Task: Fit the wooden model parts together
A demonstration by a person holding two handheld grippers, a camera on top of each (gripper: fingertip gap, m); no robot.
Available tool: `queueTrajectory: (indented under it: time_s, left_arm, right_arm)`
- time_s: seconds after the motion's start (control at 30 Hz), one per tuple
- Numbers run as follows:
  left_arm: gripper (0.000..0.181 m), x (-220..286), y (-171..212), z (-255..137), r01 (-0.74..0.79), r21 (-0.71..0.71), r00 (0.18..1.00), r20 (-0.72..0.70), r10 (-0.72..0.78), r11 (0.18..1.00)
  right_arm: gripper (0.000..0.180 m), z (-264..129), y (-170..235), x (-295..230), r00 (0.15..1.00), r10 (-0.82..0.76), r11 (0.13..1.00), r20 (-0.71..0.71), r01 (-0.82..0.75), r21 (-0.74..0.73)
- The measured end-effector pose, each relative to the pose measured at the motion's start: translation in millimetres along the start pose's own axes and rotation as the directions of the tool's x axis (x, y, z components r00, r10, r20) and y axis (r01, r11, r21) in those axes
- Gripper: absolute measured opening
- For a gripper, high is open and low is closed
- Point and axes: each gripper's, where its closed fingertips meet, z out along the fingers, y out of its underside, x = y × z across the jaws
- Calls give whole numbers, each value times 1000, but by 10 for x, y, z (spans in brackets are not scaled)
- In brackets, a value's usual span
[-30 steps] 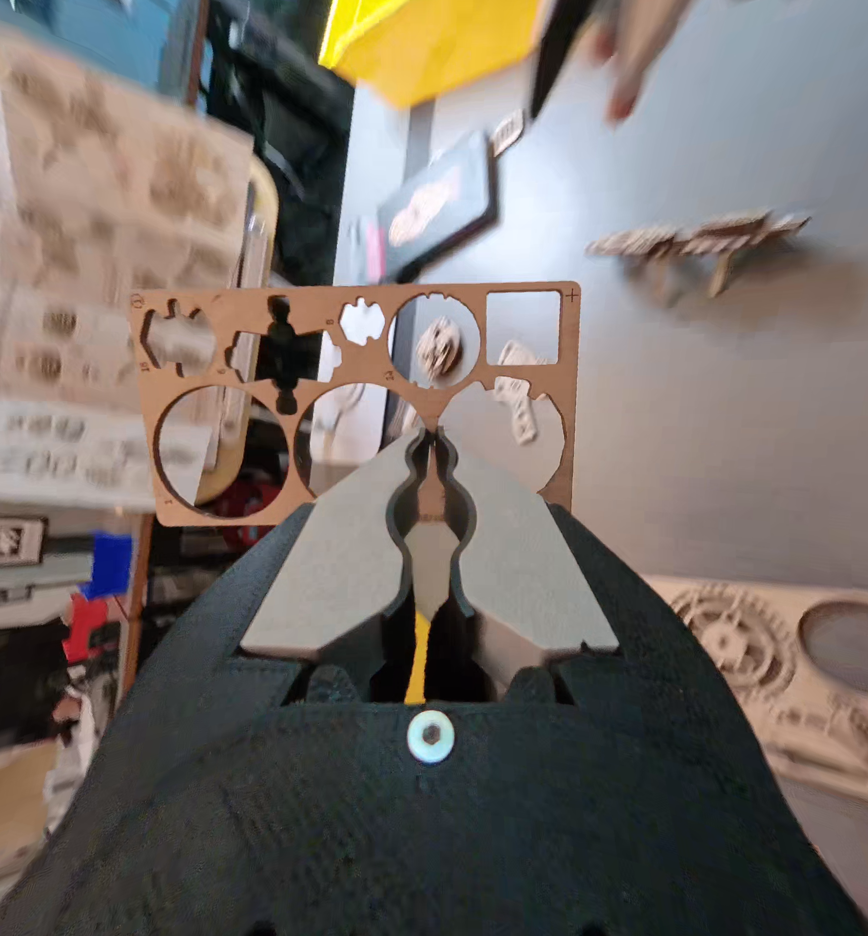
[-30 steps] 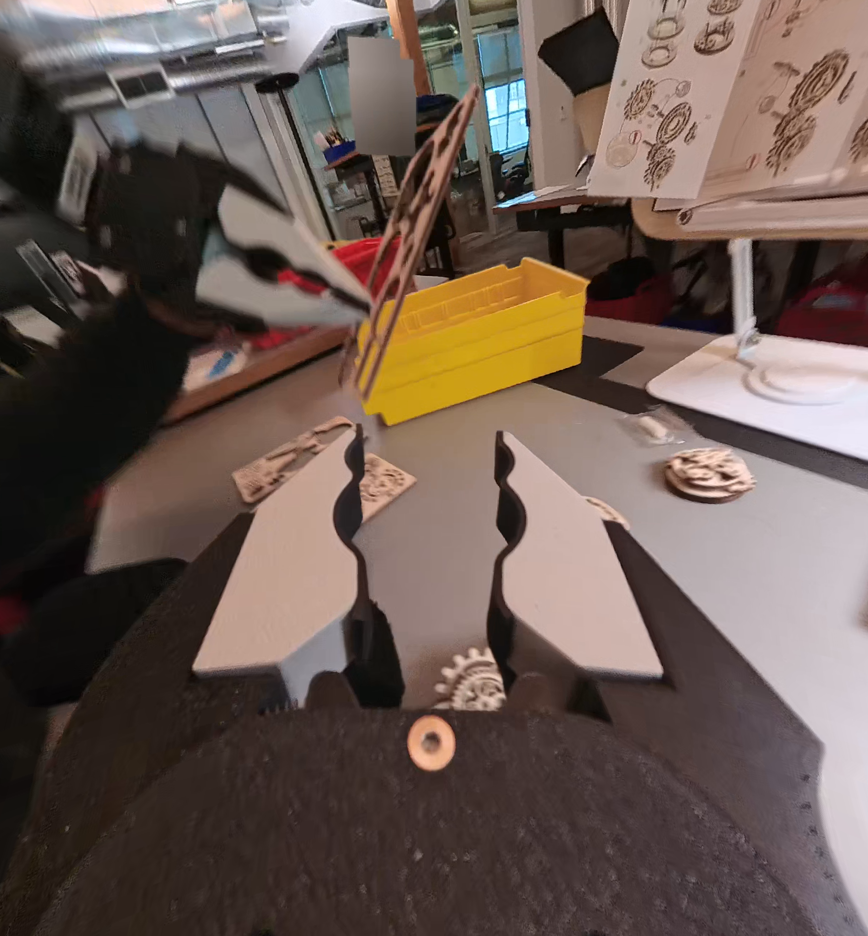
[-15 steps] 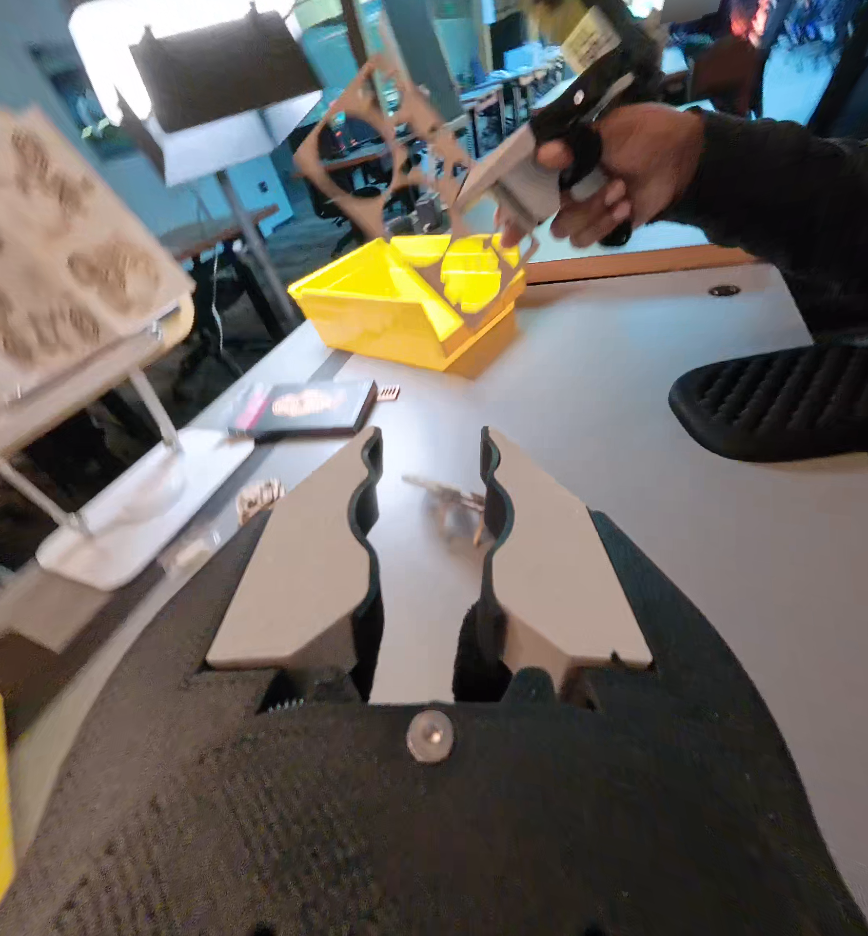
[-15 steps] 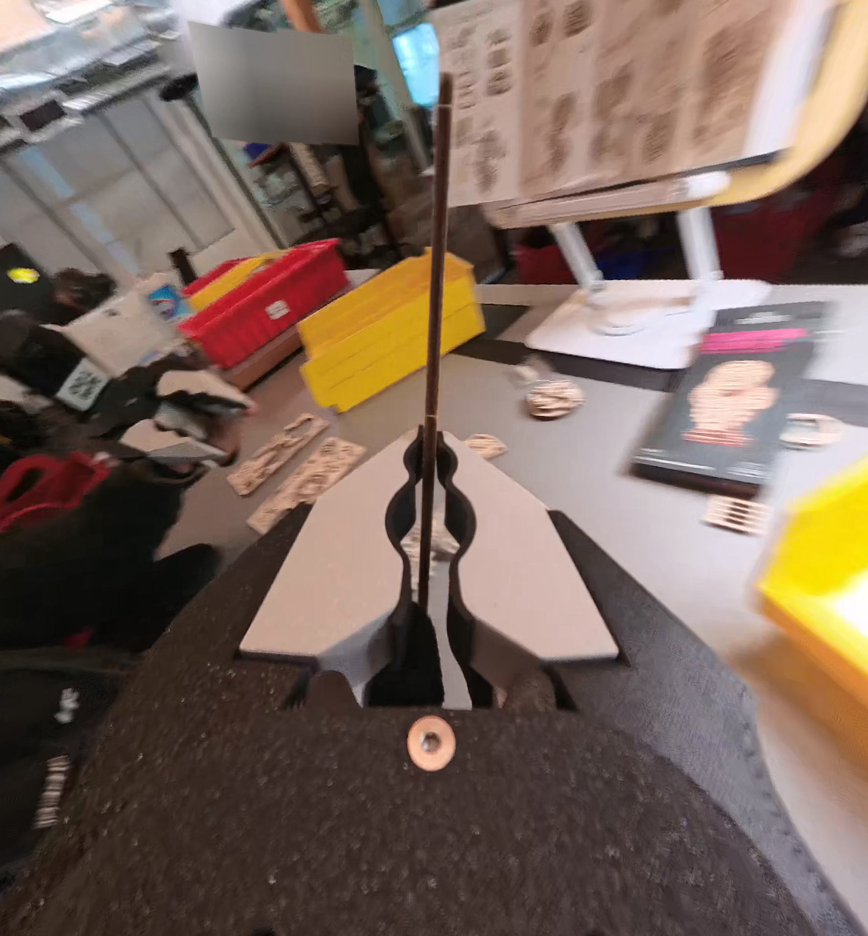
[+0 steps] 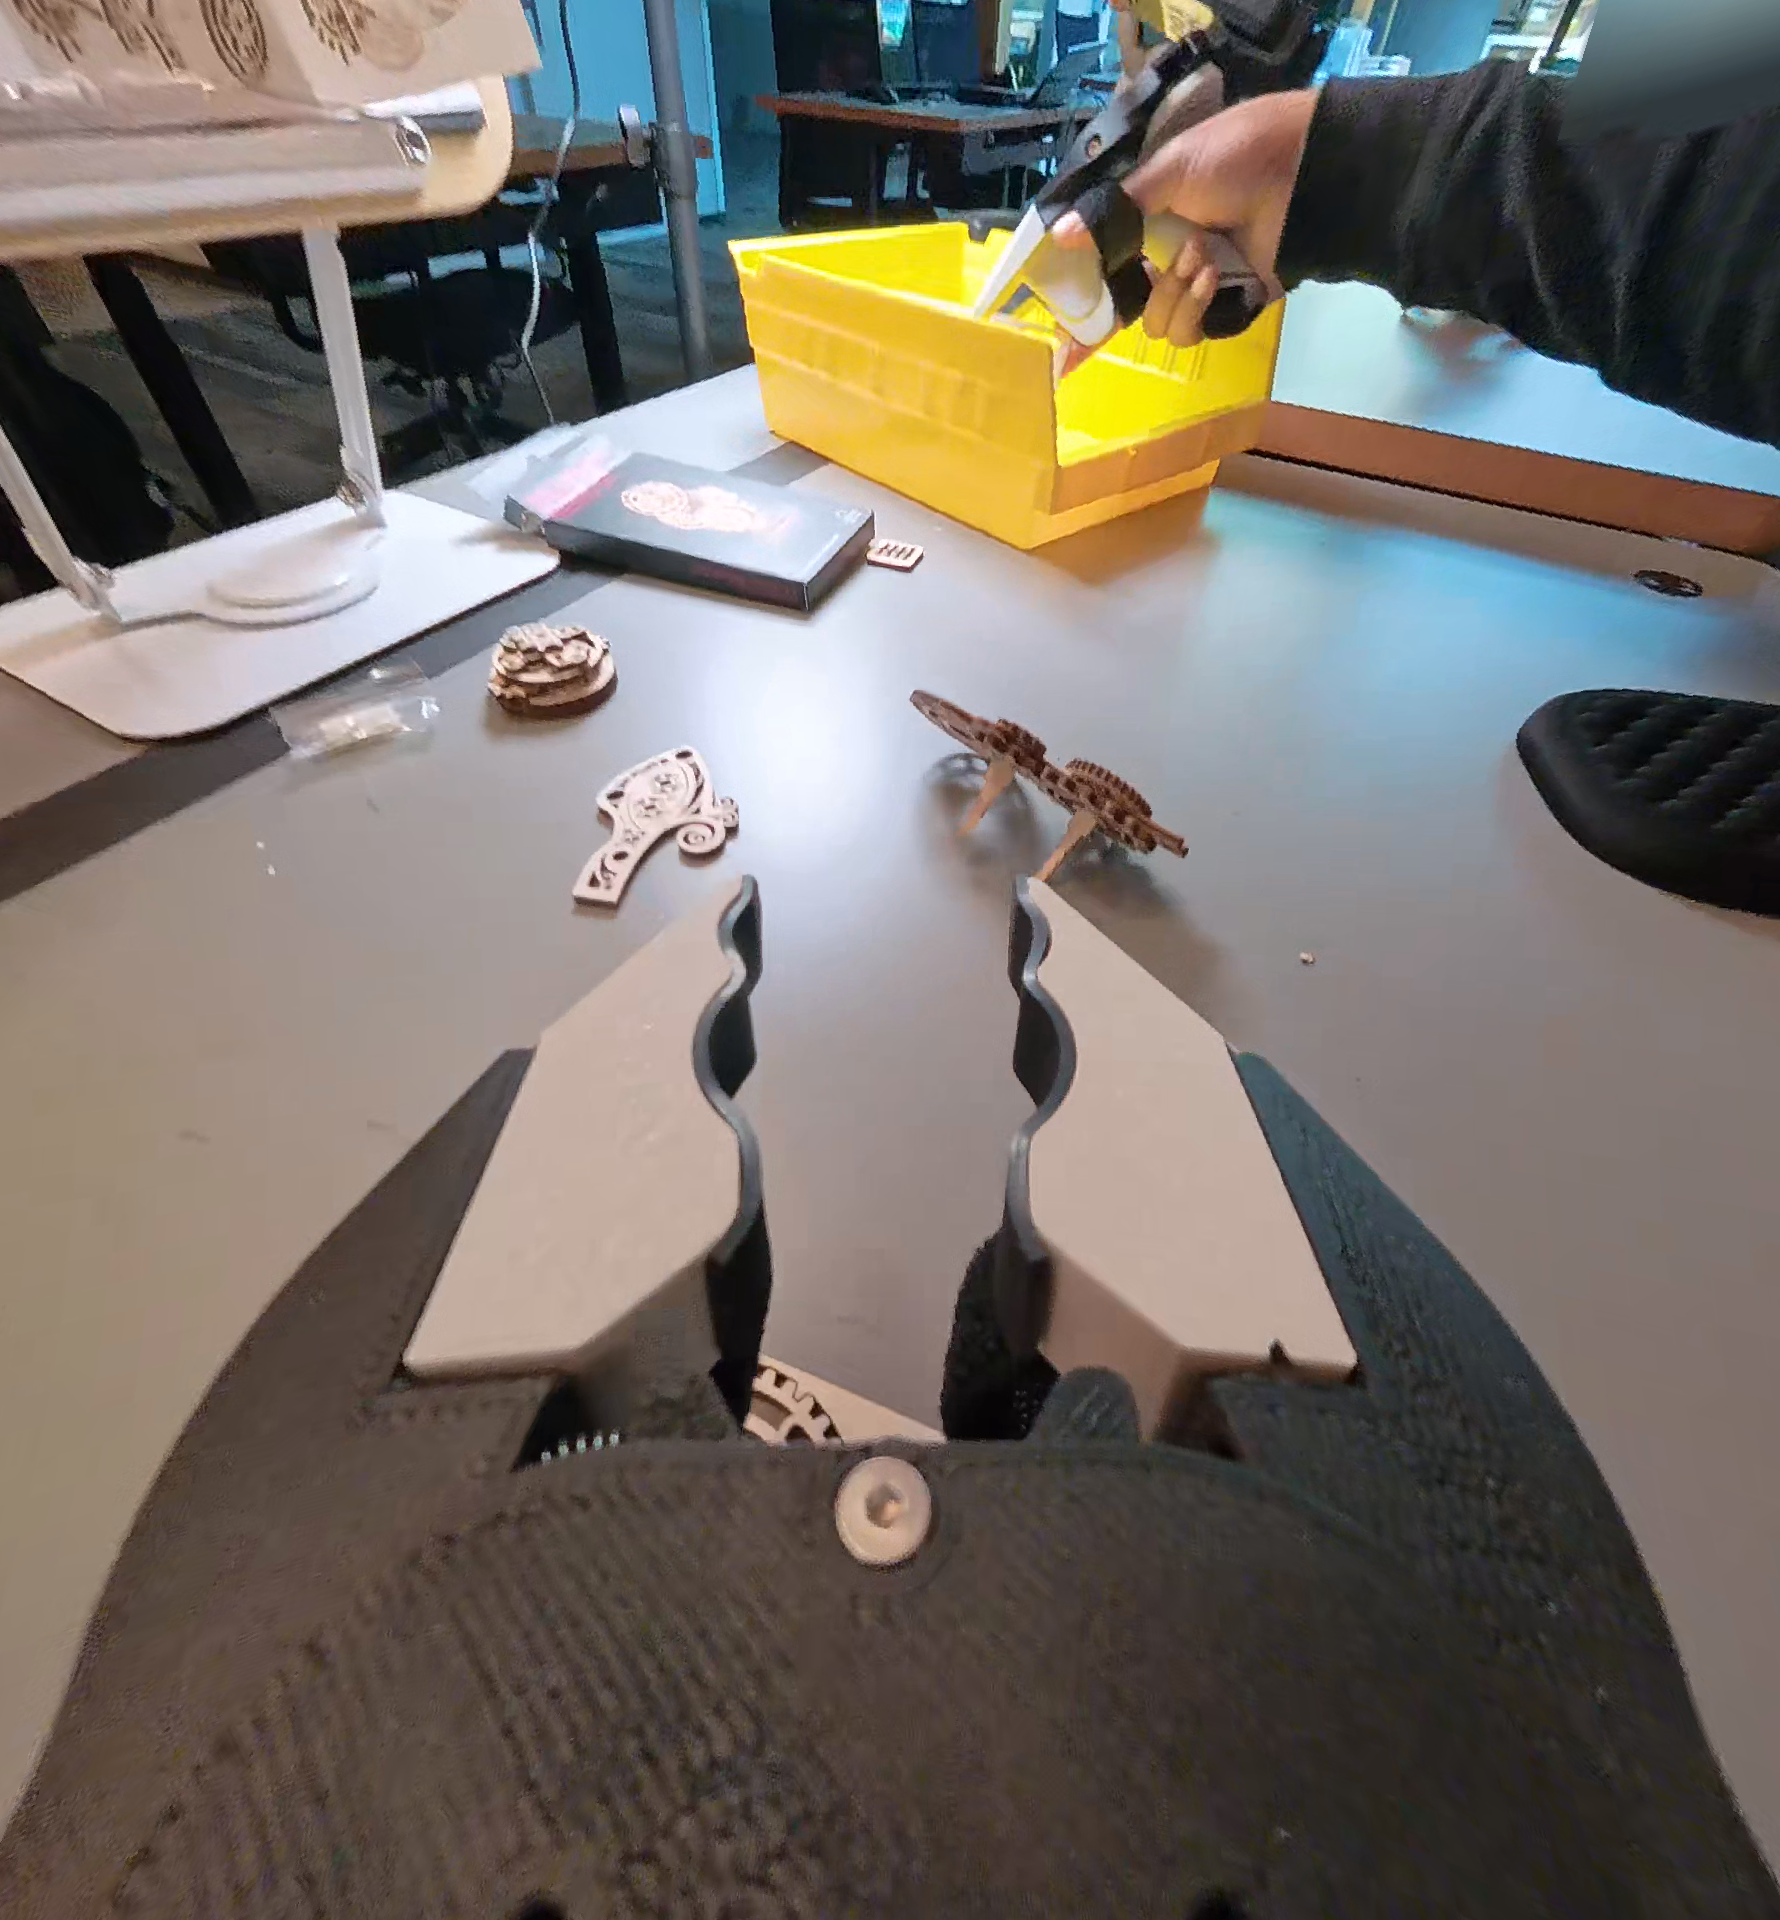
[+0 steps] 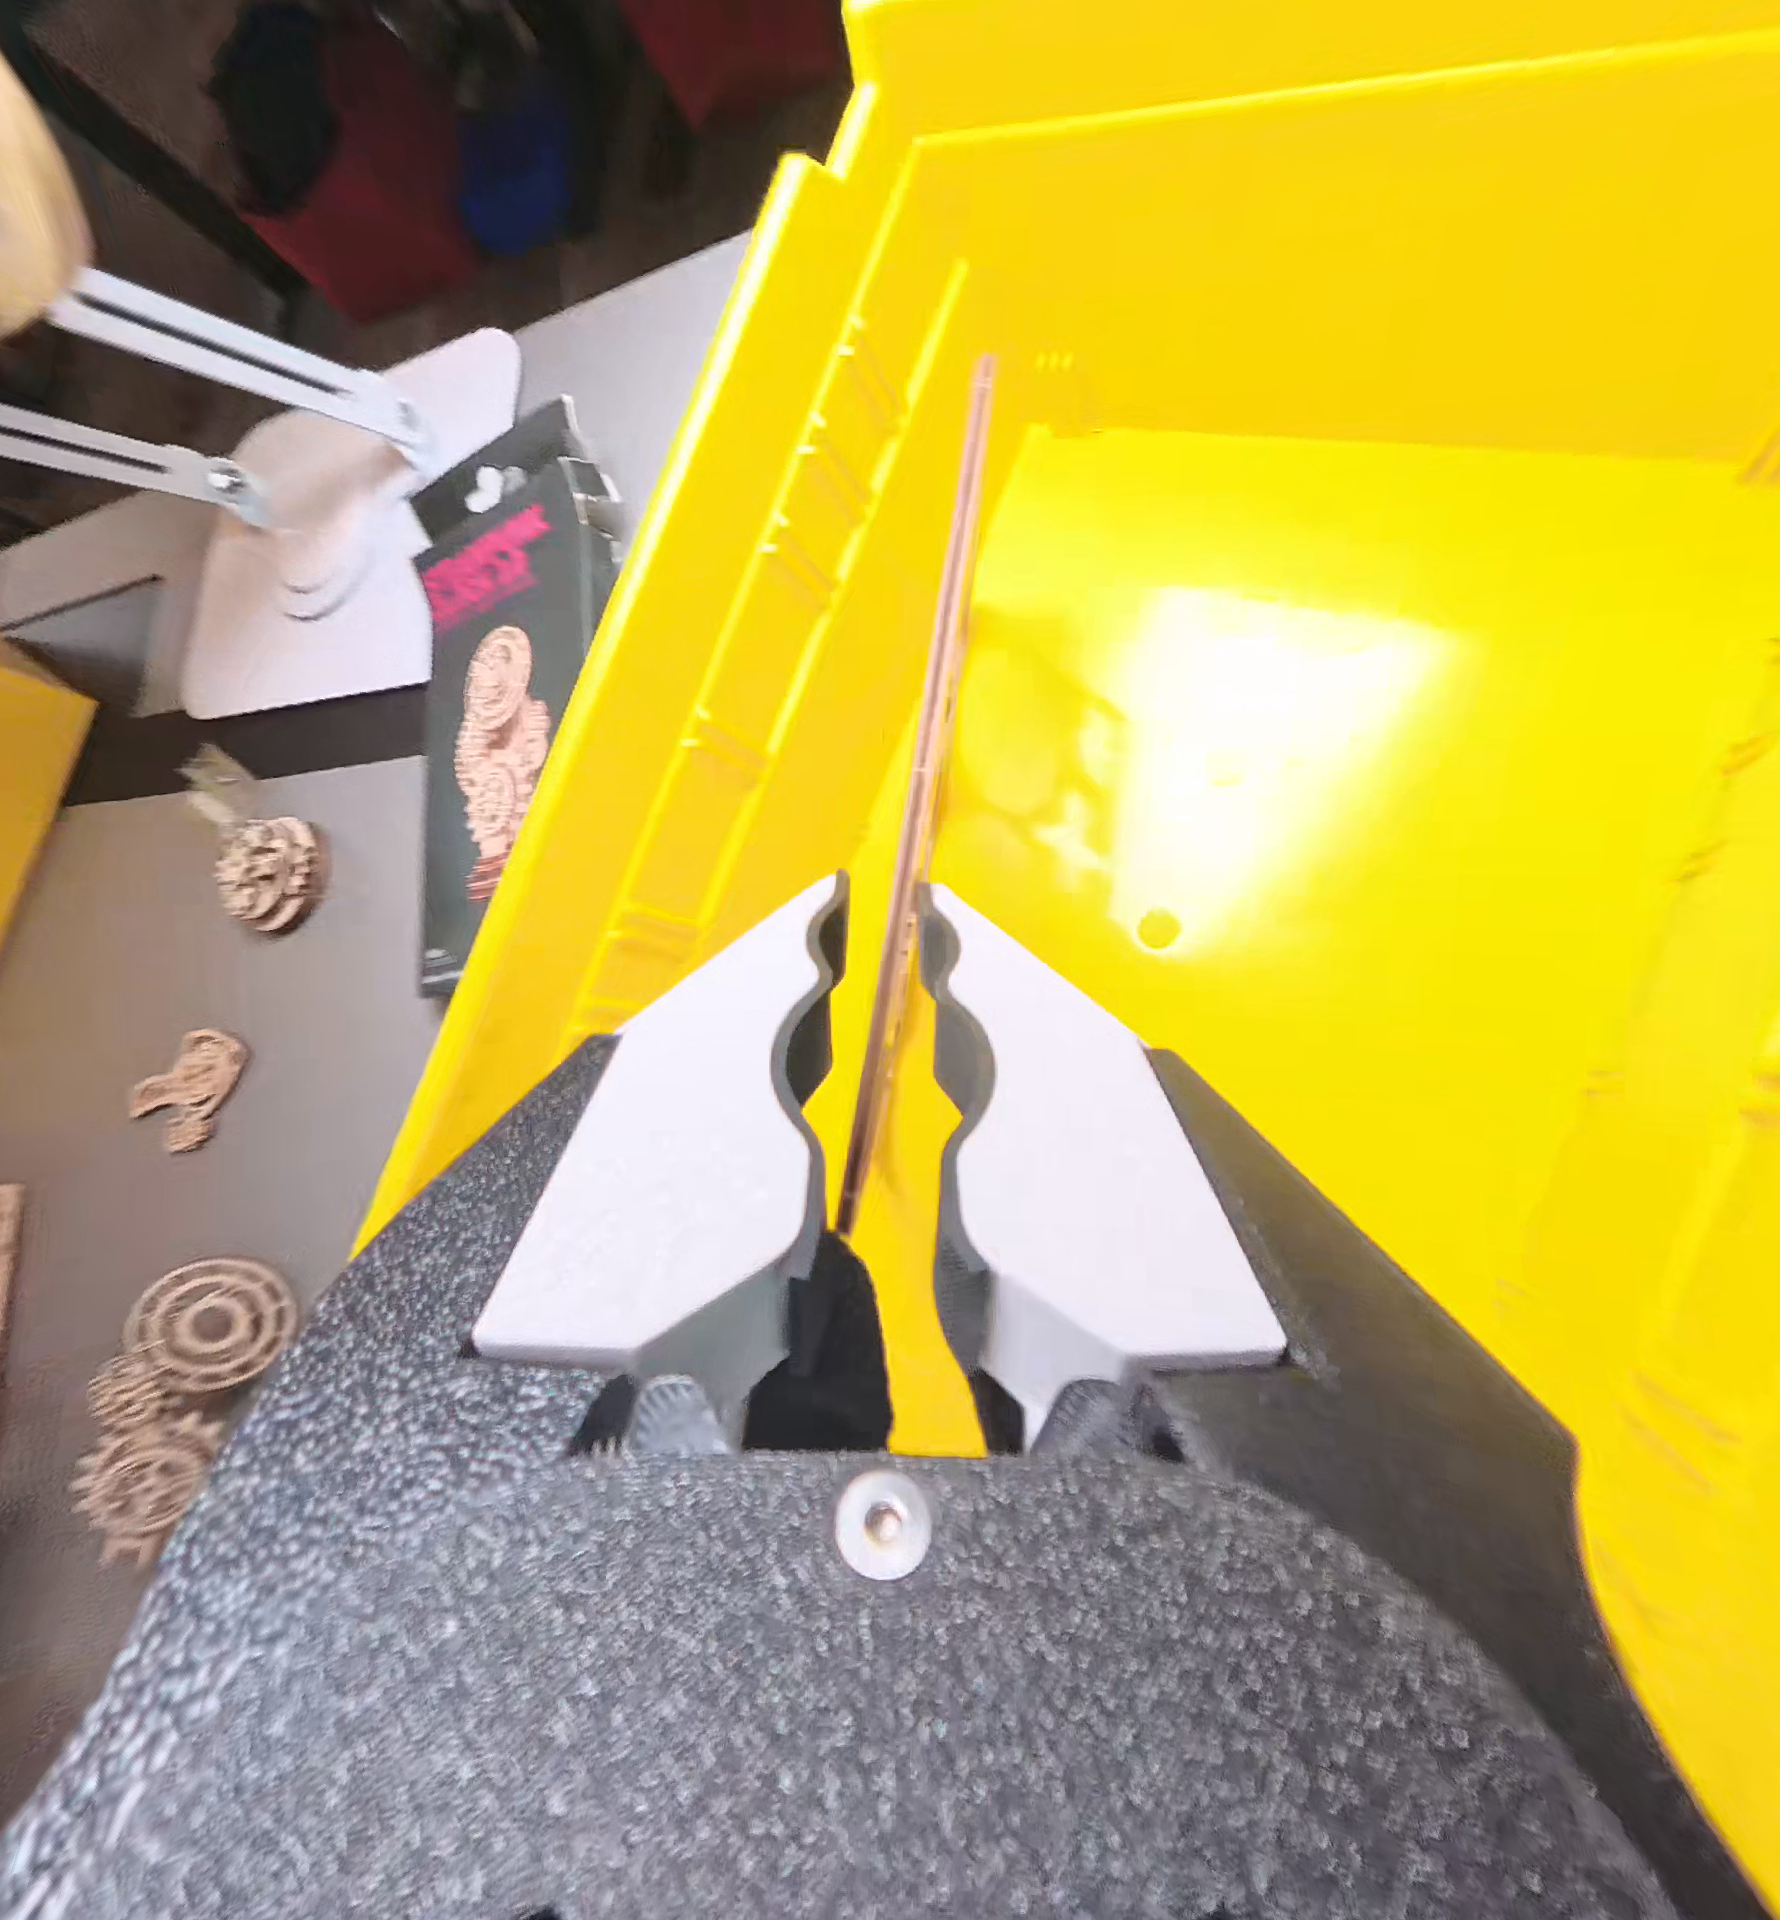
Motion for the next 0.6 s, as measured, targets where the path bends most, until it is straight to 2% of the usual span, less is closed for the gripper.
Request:
queueTrajectory:
  time_s: [0.07, 0.13, 0.23, 0.3, 0.37, 0.43, 0.47, 0.57, 0.6]
  left_arm:
    - [47, 10, 91, 21, 22, -16, 1000, -19, -22, 1000]
    - [47, 10, 134, 25, 41, -22, 999, -31, -41, 999]
    - [46, -4, 125, 9, 62, -8, 997, -41, -62, 998]
    - [46, -1, 112, -3, 83, 4, 995, -53, -83, 997]
    - [45, 18, 112, -6, 99, 11, 993, -69, -98, 995]
    - [44, 48, 110, -3, 103, 12, 991, -82, -101, 995]
    - [44, 71, 98, -3, 104, 17, 991, -91, -102, 994]
    - [43, 154, 41, -15, 106, 38, 988, -117, -101, 994]
    - [43, 182, 17, -25, 107, 48, 987, -123, -100, 993]
  right_arm:
    - [23, 31, -57, 158, 988, -83, 996, -128, 85, 15]
    - [27, -115, -254, 204, 916, -272, 949, -294, 306, 75]
    - [32, -503, -429, -302, 776, -486, 797, -403, 583, 160]
    - [31, -722, -275, -884, 731, -580, 716, -359, 668, 203]
    - [28, -750, 161, -1525, 748, -638, 710, -183, 664, 236]
    - [33, -509, 760, -1940, 773, -634, 763, 3, 625, 168]
    - [38, -330, 997, -2006, 786, -617, 783, 37, 609, 123]
    - [39, 223, 1316, -1774, 860, -509, 860, -34, 510, 29]
    - [41, 352, 1325, -1623, 868, -486, 872, -98, 489, 5]
